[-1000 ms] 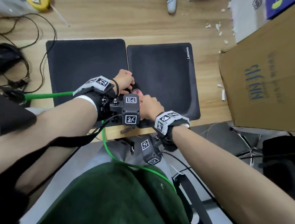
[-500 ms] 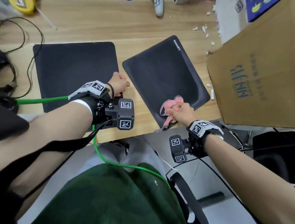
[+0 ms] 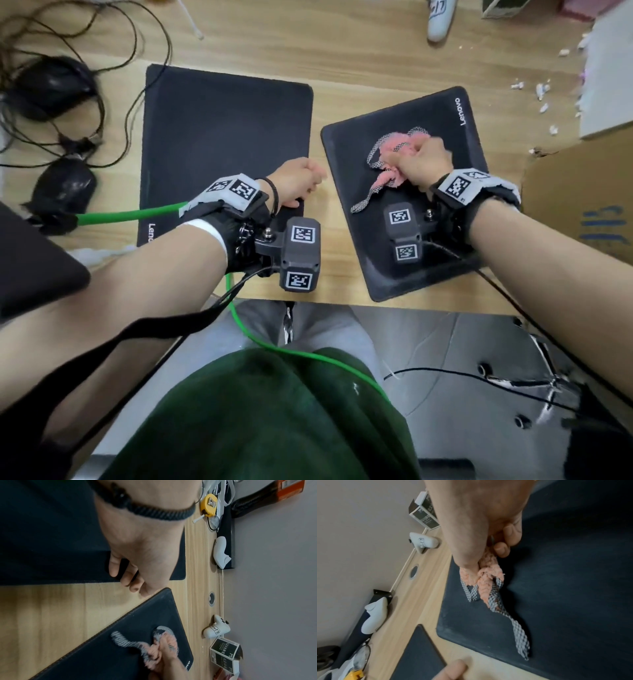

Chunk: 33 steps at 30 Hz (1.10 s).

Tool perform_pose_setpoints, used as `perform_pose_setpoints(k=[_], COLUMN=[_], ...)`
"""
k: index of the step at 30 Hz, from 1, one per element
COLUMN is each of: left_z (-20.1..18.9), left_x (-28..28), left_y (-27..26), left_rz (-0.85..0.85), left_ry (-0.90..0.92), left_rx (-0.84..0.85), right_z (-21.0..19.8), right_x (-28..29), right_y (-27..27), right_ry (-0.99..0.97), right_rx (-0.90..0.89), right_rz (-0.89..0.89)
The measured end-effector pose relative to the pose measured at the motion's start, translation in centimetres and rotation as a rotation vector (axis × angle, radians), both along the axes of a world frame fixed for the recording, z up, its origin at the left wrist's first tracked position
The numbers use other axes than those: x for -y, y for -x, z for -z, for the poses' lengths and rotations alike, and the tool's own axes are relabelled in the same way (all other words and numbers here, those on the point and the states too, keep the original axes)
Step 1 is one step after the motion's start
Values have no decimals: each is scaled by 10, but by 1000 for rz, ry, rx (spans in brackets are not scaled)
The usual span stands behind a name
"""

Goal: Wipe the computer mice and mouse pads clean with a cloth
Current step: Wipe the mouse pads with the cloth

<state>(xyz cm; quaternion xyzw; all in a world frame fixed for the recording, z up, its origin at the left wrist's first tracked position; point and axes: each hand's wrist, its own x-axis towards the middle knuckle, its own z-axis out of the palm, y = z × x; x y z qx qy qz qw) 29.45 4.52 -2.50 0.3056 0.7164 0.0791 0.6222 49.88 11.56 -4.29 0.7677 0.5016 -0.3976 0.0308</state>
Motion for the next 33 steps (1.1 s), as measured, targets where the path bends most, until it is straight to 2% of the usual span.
perform_pose_setpoints(k=[4, 9, 13, 19, 26, 33], left_z=[2, 9, 15, 13, 13, 14], left_x=[0, 2, 3, 5, 13, 20], left_y=[-5, -22, -28, -29, -29, -26], left_rz=[-21, 44, 135, 179, 248, 326], left_ry=[-7, -33, -61, -93, -145, -153], left_rx=[-32, -146, -283, -299, -332, -344], right_z=[-1, 0, -6, -6, 1, -6], right_x=[-33, -28, 15, 104, 205, 217], right_y=[17, 6, -35, -65, -83, -81], right_ry=[-88, -115, -117, -58, 4, 38], right_rx=[-12, -12, 29, 22, 18, 42], right_rz=[-1, 7, 88, 273, 401, 400])
